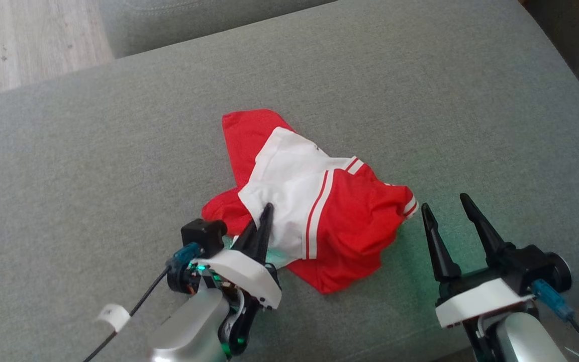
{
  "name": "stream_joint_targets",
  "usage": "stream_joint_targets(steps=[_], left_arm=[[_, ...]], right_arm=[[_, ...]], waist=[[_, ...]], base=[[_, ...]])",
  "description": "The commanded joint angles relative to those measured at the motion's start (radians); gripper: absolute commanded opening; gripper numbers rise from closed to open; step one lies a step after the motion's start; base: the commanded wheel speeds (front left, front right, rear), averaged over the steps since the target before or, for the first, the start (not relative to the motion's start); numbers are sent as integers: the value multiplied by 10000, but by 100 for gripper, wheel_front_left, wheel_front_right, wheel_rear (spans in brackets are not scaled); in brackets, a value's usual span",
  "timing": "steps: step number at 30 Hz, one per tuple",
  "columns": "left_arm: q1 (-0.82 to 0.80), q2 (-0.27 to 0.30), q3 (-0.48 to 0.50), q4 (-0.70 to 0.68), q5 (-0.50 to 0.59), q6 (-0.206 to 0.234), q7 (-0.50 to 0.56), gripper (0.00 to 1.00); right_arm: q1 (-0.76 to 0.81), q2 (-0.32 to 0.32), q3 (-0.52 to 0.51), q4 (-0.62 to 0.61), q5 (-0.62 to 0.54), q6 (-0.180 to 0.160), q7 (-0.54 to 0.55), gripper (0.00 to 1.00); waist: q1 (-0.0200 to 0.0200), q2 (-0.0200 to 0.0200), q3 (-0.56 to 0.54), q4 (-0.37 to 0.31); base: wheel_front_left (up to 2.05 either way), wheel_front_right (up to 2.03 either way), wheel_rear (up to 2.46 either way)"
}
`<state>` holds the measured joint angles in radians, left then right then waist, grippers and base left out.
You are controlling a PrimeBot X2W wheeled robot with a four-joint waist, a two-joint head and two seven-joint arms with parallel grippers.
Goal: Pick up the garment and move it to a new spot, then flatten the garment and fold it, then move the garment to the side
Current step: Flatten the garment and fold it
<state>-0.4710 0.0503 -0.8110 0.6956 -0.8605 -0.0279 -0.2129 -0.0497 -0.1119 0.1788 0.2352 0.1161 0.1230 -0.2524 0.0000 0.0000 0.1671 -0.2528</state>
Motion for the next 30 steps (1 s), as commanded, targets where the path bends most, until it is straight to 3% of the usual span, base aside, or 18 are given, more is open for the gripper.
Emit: stream_joint_targets(steps=[1,8,11,17,22,27,30], left_arm=[[-496,-1,197,-268,-149,-83,-175,0],[-862,83,761,-923,-379,-185,-382,0],[-1161,437,1427,-1801,-493,-147,-437,0],[-2235,1799,2679,-3808,-412,443,-233,0],[-3525,3144,3389,-4541,5,1086,445,0],[-4685,4119,3921,-4306,172,1198,937,0],[-5384,4563,4028,-3991,251,964,1218,0]], right_arm=[[-213,-35,167,-245,43,77,-93,100],[-40,-47,58,-203,36,77,-93,100],[46,-41,27,-198,13,77,-93,100],[201,-37,47,-180,-23,77,-93,100],[209,-40,227,-100,-5,77,-93,100],[172,-48,496,33,40,77,-93,100],[148,-67,638,94,77,77,-93,100]], waist=[[0,0,-52,10],[0,0,-337,161],[0,0,-539,256],[0,0,-904,487],[0,0,-1182,468],[0,0,-1434,264],[0,0,-1506,138]], base=[[0,0,0],[0,0,0],[0,0,0],[0,0,0],[0,0,0],[0,0,0],[0,0,0]])
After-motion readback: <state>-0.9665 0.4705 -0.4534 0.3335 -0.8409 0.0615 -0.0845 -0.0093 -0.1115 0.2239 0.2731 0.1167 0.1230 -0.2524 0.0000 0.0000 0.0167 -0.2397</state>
